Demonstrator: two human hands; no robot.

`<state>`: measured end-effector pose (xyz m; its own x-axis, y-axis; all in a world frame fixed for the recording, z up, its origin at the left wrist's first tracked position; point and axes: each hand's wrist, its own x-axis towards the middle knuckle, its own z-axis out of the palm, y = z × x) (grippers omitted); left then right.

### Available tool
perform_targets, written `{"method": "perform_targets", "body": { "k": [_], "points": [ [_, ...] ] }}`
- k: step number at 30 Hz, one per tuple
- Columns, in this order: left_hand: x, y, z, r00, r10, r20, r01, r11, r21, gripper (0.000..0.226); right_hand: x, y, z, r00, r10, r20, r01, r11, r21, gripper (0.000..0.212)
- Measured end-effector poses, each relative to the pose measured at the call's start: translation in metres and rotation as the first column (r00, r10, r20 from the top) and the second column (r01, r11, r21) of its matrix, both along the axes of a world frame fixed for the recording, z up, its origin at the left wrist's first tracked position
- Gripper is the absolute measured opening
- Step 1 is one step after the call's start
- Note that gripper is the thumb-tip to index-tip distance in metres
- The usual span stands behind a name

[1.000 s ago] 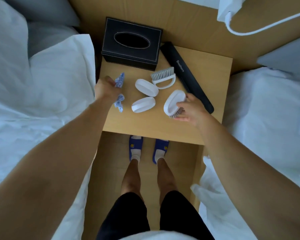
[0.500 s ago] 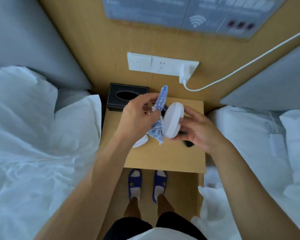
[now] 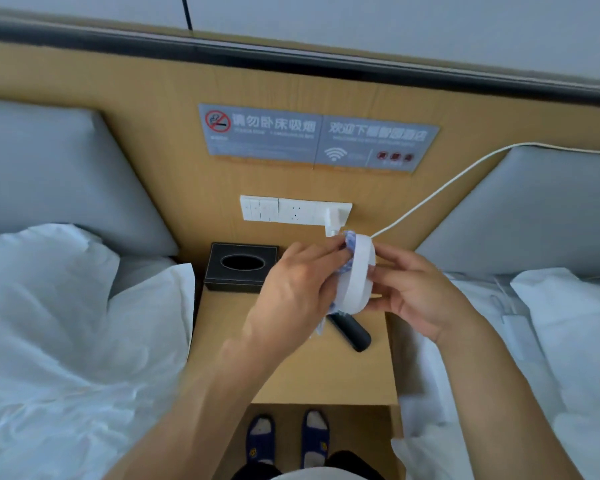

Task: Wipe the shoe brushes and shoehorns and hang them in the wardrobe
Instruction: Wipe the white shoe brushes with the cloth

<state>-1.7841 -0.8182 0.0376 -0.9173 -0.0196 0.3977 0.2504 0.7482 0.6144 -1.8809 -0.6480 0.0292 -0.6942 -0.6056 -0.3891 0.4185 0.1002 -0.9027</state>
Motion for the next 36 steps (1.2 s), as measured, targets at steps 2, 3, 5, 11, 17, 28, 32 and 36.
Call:
{"method": "perform_targets", "body": {
  "k": [2, 3, 5, 11, 17, 28, 32, 36],
  "points": [
    [0.003, 0.004, 0.006, 0.998, -0.061, -0.005, 0.061, 0.997, -0.044, 0.035, -0.004, 0.004, 0.004, 1.000, -0.001, -0.005, 0.001, 1.000, -0.007, 0.035],
    [0.005, 0.005, 0.009, 0.996, -0.092, -0.015, 0.091, 0.994, -0.056, 0.035, -0.005, 0.005, 0.005, 1.000, 0.000, -0.004, 0.000, 1.000, -0.015, 0.035],
    [0.008, 0.003, 0.013, 0.987, -0.161, -0.025, 0.159, 0.984, -0.074, 0.034, -0.007, 0.008, 0.007, 1.000, 0.001, 0.005, -0.001, 0.999, -0.038, 0.034],
    [0.017, -0.022, 0.024, 0.958, -0.285, 0.034, 0.287, 0.956, -0.062, 0.036, -0.011, 0.014, 0.013, 0.999, 0.032, 0.024, -0.031, 0.998, -0.054, 0.047],
    [0.010, -0.025, 0.031, 0.967, -0.255, -0.007, 0.254, 0.963, -0.095, 0.043, -0.005, 0.003, 0.021, 0.998, 0.066, 0.002, -0.065, 0.994, -0.083, 0.035],
    [0.010, -0.017, 0.018, 0.983, -0.185, 0.006, 0.185, 0.983, 0.008, 0.047, 0.003, -0.009, 0.020, 0.991, -0.123, 0.060, 0.128, 0.988, -0.083, 0.037],
    [0.022, -0.016, 0.005, 0.991, -0.132, 0.018, 0.127, 0.977, 0.168, 0.043, 0.009, -0.018, 0.016, 0.972, -0.210, 0.101, 0.216, 0.975, -0.054, 0.031],
    [0.025, 0.001, -0.004, 0.990, 0.142, -0.001, -0.139, 0.968, 0.208, 0.035, 0.020, -0.033, 0.015, 0.938, -0.300, 0.176, 0.316, 0.946, -0.075, 0.026]
  ]
}}
